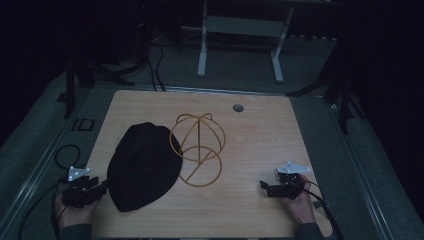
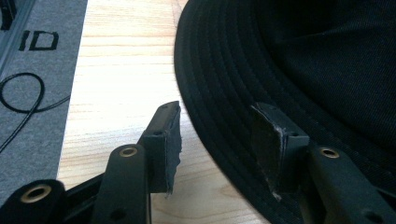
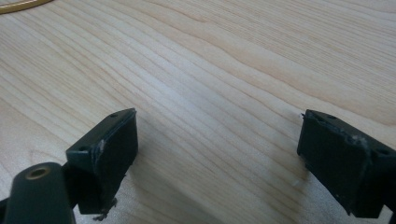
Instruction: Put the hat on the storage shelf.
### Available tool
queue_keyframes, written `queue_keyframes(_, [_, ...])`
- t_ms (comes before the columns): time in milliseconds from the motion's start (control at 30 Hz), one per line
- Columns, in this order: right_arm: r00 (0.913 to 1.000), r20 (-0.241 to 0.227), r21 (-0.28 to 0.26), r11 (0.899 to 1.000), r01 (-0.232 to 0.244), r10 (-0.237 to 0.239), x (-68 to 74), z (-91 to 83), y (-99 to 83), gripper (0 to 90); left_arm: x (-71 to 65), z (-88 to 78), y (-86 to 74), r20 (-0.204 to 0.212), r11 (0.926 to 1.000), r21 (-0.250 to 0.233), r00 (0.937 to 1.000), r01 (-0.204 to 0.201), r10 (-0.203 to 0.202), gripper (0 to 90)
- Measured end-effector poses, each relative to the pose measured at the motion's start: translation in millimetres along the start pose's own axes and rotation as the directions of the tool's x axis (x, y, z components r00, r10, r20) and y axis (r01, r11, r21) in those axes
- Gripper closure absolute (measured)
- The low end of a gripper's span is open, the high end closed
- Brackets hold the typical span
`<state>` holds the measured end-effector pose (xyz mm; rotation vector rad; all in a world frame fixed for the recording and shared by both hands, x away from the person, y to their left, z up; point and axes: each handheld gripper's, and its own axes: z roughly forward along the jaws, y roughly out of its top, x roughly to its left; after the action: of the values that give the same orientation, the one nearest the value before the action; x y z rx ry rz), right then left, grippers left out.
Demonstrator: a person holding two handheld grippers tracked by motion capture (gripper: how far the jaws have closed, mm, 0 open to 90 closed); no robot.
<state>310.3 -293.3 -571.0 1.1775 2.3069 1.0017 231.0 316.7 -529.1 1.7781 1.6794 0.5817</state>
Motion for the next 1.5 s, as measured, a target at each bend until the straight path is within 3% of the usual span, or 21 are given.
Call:
queue_keyframes(467, [1.0, -0.003, 0.001, 1.0, 0.002, -0.002, 0.3, 0.0, -0.1, 11.5, -3.7, -8.8, 12.8, 0.003, 0.997, 0.056, 0.9986, -0.054, 0.054, 54.0])
queue_keyframes(533, [1.0, -0.003, 0.001, 1.0, 0.002, -0.002, 0.3, 0.0, -0.1, 11.5, -3.5, -9.2, 15.9, 0.012, 0.9936, 0.088, 0.9974, -0.071, 0.071, 53.9])
queue_keyframes(767, [1.0, -0.003, 0.001, 1.0, 0.001, -0.001, 0.4, -0.2, -0.2, 11.7, -3.8, -9.4, 22.1, 0.065, 0.9853, 0.131, 0.9927, -0.109, 0.102, 58.2])
queue_keyframes(933, [1.0, -0.002, 0.001, 1.0, 0.0, 0.0, 0.6, -0.2, -0.3, 11.7, -6.6, -10.1, 28.3, 0.08, 0.9793, 0.157, 0.99, -0.128, 0.116, 59.4])
queue_keyframes(1500, [1.0, -0.002, 0.001, 1.0, -0.001, 0.001, 0.8, -0.5, -0.4, 11.8, -19.3, -10.7, 49.9, 0.095, 0.9545, 0.242, 0.9832, -0.175, 0.156, 59.8])
